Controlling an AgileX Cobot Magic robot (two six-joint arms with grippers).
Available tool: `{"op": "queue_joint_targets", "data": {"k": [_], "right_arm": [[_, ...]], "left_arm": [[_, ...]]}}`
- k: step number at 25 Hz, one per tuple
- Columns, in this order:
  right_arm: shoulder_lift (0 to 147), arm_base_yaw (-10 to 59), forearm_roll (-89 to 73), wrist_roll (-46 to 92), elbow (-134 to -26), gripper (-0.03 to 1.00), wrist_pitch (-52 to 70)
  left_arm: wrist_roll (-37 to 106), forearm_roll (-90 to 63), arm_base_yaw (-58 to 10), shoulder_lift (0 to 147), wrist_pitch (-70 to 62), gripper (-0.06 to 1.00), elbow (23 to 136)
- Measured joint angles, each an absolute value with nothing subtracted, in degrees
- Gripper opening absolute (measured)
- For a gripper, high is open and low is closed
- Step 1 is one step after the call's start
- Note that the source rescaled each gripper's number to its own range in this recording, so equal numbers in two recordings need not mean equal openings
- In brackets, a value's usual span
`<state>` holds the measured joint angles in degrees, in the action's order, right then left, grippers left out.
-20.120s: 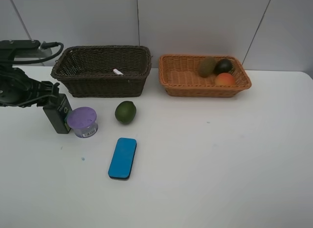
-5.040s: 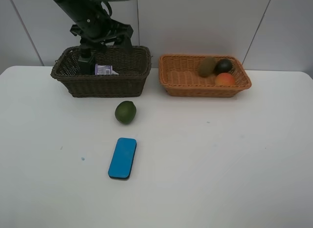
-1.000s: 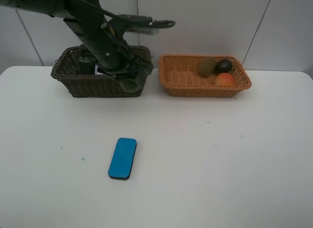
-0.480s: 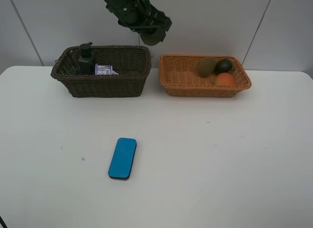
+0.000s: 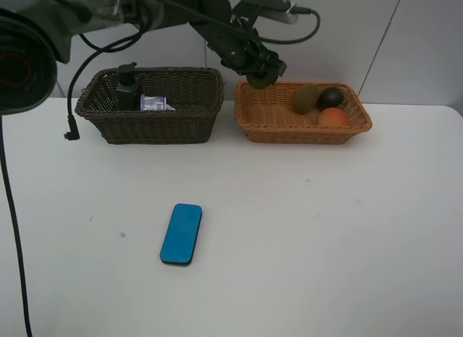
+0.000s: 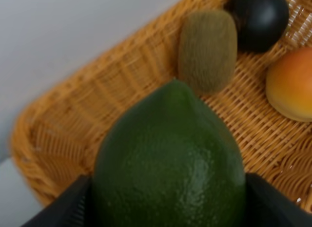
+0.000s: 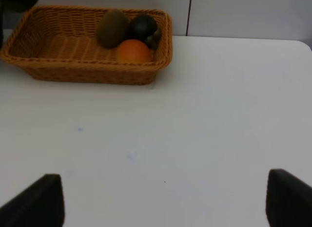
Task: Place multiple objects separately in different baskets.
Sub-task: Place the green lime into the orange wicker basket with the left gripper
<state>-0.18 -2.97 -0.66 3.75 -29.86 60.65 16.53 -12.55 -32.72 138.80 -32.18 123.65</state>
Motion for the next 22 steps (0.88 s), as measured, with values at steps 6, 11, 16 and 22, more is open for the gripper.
{"op": "queue_joint_targets", "data": {"k": [6,11,16,22], "right_arm": [[-0.18,-2.97,-0.66,3.75,-29.86,1.00,60.65],[-0.18,-2.97,-0.66,3.75,-29.86,1.00,60.65],[-0.18,-2.97,-0.66,3.75,-29.86,1.00,60.65],[-0.18,-2.97,-0.66,3.75,-29.86,1.00,60.65]], "left_arm": [[17.13,-14.37,-32.72,144.37,-28.83,0.77,124.09],[17.40,-15.79,-32.72,146.65,-28.55,0.77,124.09],[17.56,-16.09,-32.72,146.72,-28.29,0.77,124.09],[17.54,-16.25,-32.72,146.72,-28.03,0.77,124.09]]}}
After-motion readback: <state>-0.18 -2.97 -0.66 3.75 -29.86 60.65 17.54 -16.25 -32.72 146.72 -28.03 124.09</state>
